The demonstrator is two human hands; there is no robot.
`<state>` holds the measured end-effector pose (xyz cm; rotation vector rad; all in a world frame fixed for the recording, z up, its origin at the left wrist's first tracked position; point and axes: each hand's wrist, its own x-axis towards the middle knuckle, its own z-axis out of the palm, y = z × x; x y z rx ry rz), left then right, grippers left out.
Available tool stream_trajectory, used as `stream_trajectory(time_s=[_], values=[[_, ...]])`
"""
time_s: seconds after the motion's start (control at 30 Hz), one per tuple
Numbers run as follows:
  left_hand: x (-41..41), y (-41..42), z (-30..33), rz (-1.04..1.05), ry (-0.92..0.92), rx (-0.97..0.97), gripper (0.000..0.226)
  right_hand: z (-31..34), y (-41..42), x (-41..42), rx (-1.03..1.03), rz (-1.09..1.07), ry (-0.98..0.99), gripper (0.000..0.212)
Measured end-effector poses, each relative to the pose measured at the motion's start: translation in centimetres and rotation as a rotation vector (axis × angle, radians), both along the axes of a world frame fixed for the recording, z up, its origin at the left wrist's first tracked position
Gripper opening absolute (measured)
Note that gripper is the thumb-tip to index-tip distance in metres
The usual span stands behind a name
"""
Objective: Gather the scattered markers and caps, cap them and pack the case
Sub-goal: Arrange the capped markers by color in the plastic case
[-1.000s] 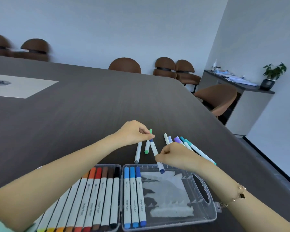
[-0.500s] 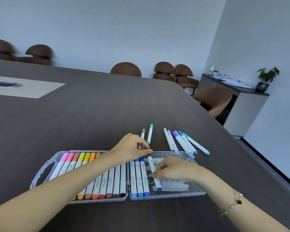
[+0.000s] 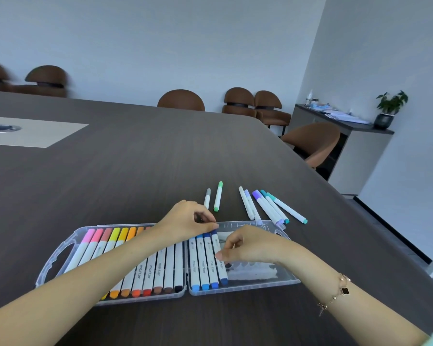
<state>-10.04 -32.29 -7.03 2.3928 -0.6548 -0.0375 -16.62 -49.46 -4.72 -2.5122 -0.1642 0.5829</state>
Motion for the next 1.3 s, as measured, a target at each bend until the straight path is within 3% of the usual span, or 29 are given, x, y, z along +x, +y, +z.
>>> stream_trajectory(time_s=[0.23,0.47,0.83,0.93,1.13,1.3], values=[[-0.1,-0.4,0.0,0.027,-0.105,0.014,0.012,-0.1,-0.1,0.4,0.014,0.002,0.027,0.02],[0.1,-0.5,-0.4,0.004,-0.103,0.013,0.009,0.1,0.1,0.8,-0.031,0.021,0.08,0.023],[1.5,-0.4,0.1,-0.023,-0.063,0.034,0.011,0.5,-0.5,1.3,-0.06,0.038,-0.001,0.032],[3.5,-0.1,0.7,0.052,-0.049,-0.044,0.007,1.5,-2.2,2.4,-0.064,-0.035,-0.072,0.031],[8.7,-1.1,1.5,0.15,-0.018,0.001,0.008,1.5,-7.1,6.4,-0.221,-0.284,-0.213,0.035],[12.0,-4.0,2.0,0.148,-0.002,0.01,0.009,0.0,-10.2,8.7,-0.298,-0.428,-0.284,0.017]])
